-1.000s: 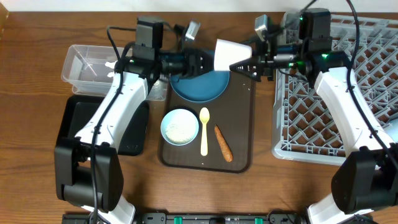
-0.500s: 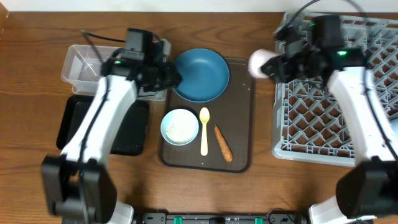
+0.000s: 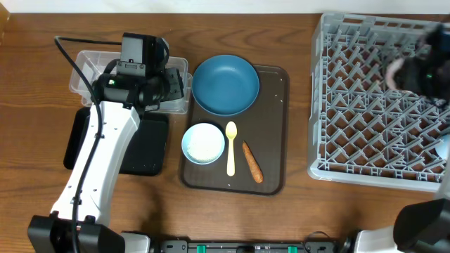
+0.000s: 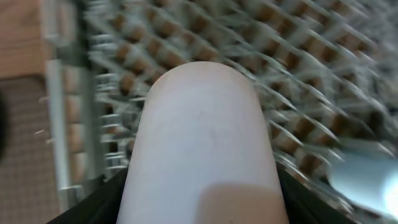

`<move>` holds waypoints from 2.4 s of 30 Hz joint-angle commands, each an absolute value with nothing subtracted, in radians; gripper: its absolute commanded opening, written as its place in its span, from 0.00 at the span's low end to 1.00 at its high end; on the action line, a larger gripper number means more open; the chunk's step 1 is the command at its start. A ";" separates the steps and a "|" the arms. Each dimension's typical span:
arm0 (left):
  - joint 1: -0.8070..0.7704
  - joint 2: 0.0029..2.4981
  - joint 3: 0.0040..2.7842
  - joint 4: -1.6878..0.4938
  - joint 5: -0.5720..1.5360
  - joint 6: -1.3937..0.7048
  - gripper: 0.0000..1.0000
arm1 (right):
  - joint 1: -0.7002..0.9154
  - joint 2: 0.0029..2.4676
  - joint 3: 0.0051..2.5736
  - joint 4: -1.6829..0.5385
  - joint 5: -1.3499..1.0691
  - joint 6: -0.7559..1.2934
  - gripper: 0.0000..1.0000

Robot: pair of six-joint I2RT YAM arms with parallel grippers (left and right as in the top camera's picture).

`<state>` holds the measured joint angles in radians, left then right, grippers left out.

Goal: Sort waste into correct bins and load items into the dishwasher rack
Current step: 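Carry pink cup with right gripper and lower it into dish rack, then reach right gripper to blue bowl rim and grasp it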

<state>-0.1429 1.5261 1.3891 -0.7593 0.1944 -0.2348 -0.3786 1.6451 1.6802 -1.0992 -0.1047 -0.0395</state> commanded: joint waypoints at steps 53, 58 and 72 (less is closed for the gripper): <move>-0.154 1.529 1.398 -0.816 0.171 -0.221 0.45 | -0.439 1.813 1.691 -1.153 -0.224 -0.028 0.83; -0.170 1.529 1.394 -0.830 0.171 -0.221 0.46 | -0.301 1.760 1.691 -1.127 -0.289 -0.089 0.85; -0.171 1.530 1.382 -0.877 0.042 -0.222 0.46 | 0.118 1.803 1.686 -1.024 -0.287 -0.075 0.84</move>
